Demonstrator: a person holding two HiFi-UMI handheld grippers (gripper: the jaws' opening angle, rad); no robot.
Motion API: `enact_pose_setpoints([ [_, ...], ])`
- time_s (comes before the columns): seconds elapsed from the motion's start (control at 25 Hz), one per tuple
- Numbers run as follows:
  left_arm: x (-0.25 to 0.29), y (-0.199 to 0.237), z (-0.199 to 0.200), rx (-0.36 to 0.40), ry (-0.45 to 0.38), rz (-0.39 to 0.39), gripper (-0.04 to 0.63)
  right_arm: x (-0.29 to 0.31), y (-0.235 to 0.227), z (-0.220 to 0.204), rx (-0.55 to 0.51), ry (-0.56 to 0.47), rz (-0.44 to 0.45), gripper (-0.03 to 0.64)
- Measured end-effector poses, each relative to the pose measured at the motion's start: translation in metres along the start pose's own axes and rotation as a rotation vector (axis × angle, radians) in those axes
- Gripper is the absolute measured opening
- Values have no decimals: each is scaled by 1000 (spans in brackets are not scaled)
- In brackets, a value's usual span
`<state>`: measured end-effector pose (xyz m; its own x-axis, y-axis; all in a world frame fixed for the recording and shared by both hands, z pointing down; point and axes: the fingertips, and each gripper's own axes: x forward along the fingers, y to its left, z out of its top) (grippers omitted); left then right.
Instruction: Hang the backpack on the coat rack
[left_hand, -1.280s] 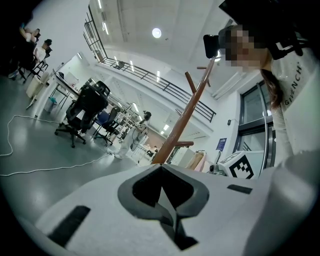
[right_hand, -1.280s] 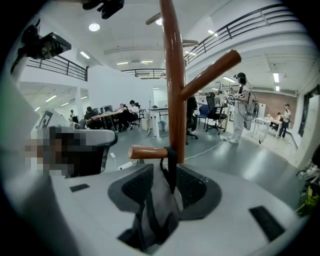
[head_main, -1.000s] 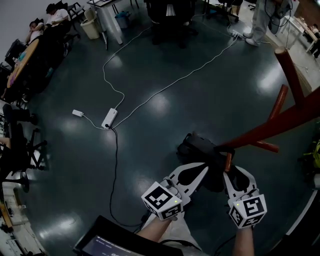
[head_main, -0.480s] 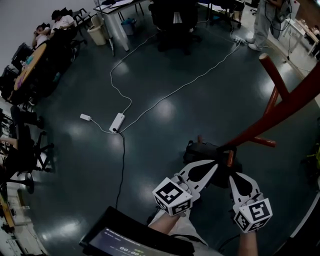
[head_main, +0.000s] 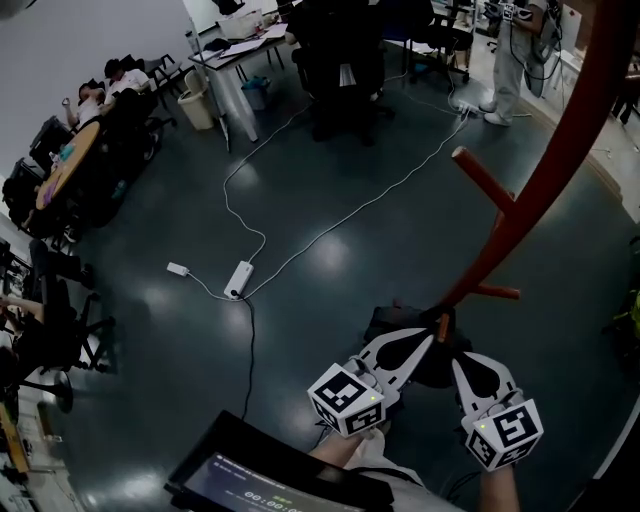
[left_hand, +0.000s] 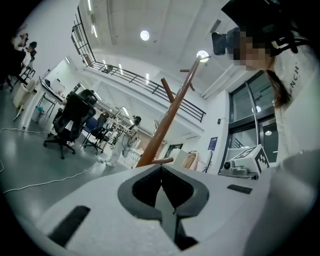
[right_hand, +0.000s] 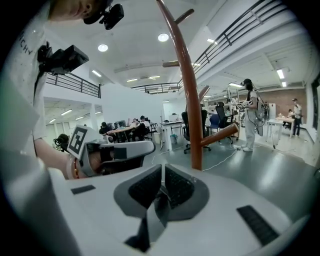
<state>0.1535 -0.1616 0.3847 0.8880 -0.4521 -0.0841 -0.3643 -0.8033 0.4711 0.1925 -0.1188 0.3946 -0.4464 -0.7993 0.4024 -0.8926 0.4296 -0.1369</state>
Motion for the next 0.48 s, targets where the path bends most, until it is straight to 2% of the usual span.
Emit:
enact_pose_setpoints([
  [0.48, 17, -20, 23, 35, -25, -38, 11, -22, 4, 27, -33, -45, 3, 29],
])
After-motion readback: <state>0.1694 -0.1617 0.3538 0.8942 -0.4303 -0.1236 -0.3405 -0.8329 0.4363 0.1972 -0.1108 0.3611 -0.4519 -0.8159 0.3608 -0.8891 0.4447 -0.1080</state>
